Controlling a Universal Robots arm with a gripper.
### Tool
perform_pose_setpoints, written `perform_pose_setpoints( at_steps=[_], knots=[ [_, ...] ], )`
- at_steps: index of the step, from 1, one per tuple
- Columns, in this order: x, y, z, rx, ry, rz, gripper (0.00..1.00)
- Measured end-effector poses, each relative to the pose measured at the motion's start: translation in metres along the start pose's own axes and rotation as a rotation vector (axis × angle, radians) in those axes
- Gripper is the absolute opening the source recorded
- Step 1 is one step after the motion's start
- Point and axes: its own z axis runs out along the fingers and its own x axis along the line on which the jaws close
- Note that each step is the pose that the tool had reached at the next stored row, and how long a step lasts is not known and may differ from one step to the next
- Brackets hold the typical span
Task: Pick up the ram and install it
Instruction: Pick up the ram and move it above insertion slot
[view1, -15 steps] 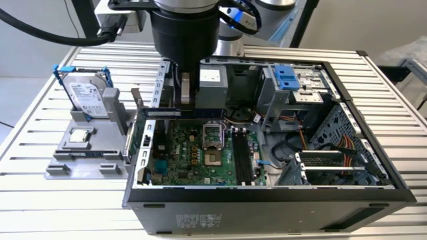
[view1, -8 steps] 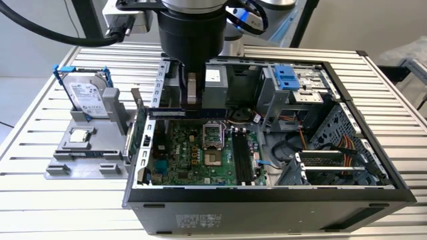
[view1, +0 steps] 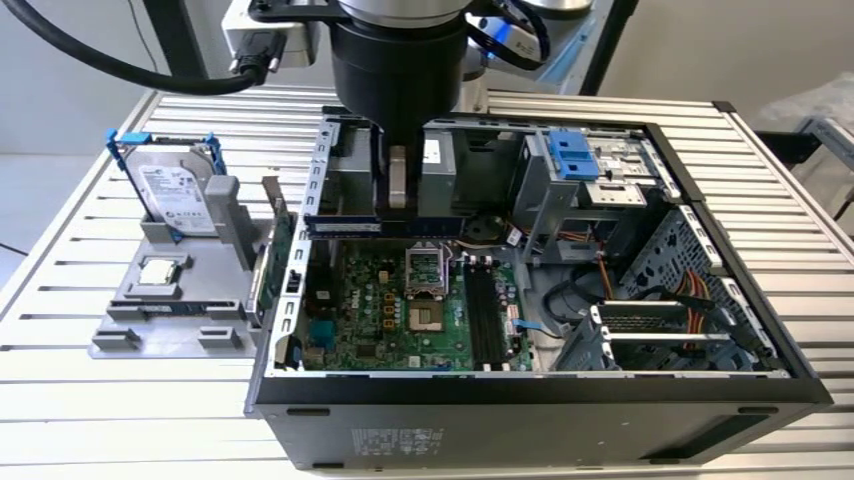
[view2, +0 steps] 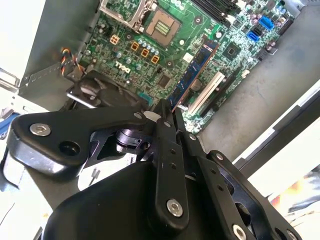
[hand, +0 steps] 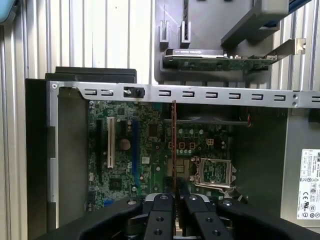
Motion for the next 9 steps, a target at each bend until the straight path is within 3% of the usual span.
perform_pose_setpoints(
  at_steps=[9],
  knots=[
    [0.0001, -0.0146, 0.0, 0.0, 0.0, 0.0, 0.0]
  ],
)
